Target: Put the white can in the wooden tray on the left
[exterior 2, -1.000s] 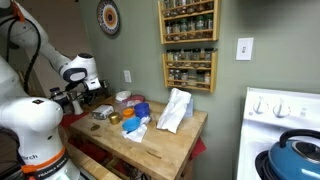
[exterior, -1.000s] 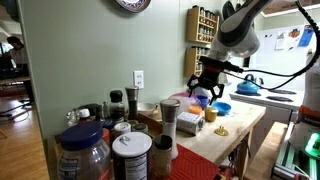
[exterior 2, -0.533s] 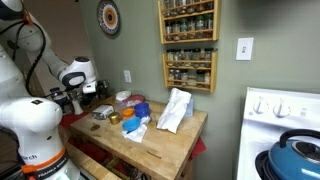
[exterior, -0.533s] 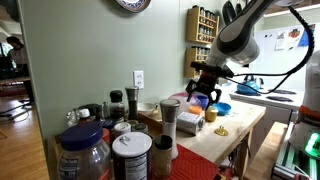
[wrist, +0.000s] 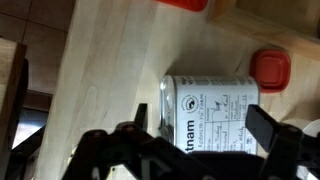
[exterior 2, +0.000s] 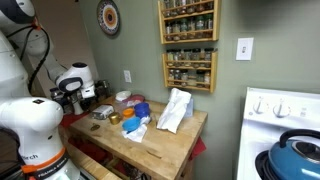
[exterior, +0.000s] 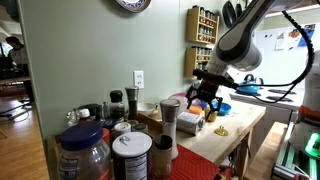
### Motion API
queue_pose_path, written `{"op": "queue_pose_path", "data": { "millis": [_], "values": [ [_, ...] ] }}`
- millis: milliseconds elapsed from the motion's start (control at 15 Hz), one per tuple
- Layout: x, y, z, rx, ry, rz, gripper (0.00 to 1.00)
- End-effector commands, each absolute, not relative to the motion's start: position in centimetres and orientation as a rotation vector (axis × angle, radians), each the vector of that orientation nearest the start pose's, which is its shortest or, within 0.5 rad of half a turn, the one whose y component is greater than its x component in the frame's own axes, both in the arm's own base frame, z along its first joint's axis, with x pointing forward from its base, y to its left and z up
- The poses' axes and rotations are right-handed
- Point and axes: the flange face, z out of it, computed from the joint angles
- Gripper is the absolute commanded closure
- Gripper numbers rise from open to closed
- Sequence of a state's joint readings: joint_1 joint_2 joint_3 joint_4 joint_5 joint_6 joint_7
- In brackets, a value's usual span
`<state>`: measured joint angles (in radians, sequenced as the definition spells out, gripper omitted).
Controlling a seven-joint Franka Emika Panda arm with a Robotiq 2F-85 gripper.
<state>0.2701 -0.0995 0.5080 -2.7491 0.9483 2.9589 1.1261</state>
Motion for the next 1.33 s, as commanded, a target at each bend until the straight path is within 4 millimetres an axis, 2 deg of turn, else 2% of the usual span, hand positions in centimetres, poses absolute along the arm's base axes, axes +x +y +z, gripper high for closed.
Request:
{"op": "queue_pose_path", "data": {
  "millis": [0, 400, 467, 533, 867, 1067, 1267],
  "values": [
    [31.8, 23.6, 24.7, -2.236, 1.628, 0.018, 0.0],
    [33.2, 20.3, 22.1, -2.024, 1.92, -0.073, 0.0],
    [33.0, 20.7, 23.2, -2.024, 1.9, -0.022, 0.0],
    [33.6, 20.4, 22.7, -2.065, 1.871, -0.05, 0.0],
    [33.5, 20.6, 23.0, -2.039, 1.887, -0.044, 0.0],
    [33.9, 20.7, 22.1, -2.057, 1.873, -0.089, 0.0],
    [35.0, 21.4, 23.3, -2.009, 1.84, -0.174, 0.0]
  ]
}}
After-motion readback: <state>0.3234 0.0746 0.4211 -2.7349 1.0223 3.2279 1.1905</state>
